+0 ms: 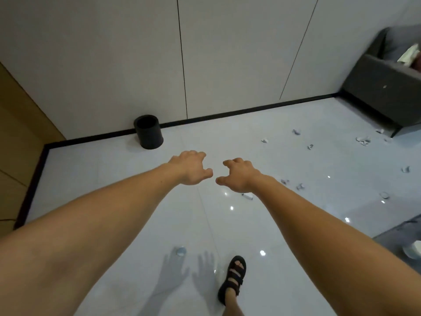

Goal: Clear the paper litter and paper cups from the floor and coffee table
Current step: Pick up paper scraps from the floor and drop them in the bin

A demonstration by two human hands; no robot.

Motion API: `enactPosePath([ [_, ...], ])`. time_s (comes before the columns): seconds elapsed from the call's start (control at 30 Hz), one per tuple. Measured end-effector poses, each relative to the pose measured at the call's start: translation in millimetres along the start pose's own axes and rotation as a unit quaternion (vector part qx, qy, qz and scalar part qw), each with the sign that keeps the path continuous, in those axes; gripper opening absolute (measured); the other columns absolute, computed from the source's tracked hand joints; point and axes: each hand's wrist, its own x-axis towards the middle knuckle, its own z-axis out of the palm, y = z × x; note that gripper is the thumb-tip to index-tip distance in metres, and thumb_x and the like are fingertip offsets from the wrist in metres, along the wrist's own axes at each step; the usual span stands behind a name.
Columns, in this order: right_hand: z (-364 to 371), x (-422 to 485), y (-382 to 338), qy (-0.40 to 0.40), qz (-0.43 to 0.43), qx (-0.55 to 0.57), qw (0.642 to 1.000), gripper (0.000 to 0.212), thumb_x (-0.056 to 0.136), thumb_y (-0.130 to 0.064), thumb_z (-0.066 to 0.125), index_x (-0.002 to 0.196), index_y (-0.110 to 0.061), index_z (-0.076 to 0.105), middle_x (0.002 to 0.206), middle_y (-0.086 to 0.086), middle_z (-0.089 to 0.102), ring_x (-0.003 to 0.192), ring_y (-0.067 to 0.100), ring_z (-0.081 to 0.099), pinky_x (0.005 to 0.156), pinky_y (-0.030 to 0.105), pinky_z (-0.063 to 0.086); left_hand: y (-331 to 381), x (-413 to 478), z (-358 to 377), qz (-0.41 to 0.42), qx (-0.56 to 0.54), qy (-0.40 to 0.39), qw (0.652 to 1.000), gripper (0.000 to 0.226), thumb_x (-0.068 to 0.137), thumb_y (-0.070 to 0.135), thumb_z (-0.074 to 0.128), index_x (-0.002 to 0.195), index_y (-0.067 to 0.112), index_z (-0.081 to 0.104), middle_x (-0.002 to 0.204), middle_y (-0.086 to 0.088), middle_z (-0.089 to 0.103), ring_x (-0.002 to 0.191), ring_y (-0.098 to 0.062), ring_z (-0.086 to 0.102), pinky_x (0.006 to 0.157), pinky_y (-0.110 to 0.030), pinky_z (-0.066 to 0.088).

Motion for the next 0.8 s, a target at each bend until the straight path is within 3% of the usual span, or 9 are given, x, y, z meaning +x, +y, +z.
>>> enactPosePath([
  [0.23,43,140,26,-0.108,-0.033,0.006,0.994,0.073,0.092,-0.052,0.050,0.153,-0.023,0.024,0.155,0.005,0.027,0.142,0.030,0.023,0.109,0.048,0.032,-37,111,55,-0.075,-0.032,-0.084,0.993,0.070,0.091,0.056,0.040,0.150,0.021,0.023,0.155,-0.002,0.027,0.142,-0.024,0.023,0.112,-0.044,0.027],
  [0.47,133,244,38,-0.192,-0.047,0.008,0.980,0.069,0.091,-0.047,0.051,0.151,-0.022,0.028,0.152,0.005,0.032,0.138,0.029,0.028,0.105,0.044,0.033,-94,177,160,-0.131,-0.094,-0.162,0.973,0.069,0.092,0.055,0.038,0.150,0.022,0.022,0.157,-0.002,0.024,0.144,-0.022,0.018,0.114,-0.041,0.023],
  [0.63,251,312,29,-0.204,-0.054,0.046,0.976,0.067,0.090,-0.045,0.052,0.149,-0.023,0.031,0.151,0.004,0.035,0.136,0.028,0.033,0.100,0.043,0.038,-152,221,272,-0.143,-0.124,-0.176,0.966,0.066,0.094,0.051,0.041,0.149,0.018,0.026,0.154,-0.003,0.030,0.141,-0.023,0.025,0.111,-0.038,0.026],
  [0.8,407,365,38,-0.275,-0.013,0.056,0.960,0.065,0.091,-0.042,0.053,0.149,-0.022,0.031,0.148,0.006,0.037,0.131,0.029,0.040,0.098,0.041,0.042,-210,248,418,-0.158,-0.162,-0.213,0.951,0.067,0.094,0.050,0.041,0.151,0.018,0.022,0.156,-0.002,0.026,0.142,-0.022,0.021,0.112,-0.037,0.023],
])
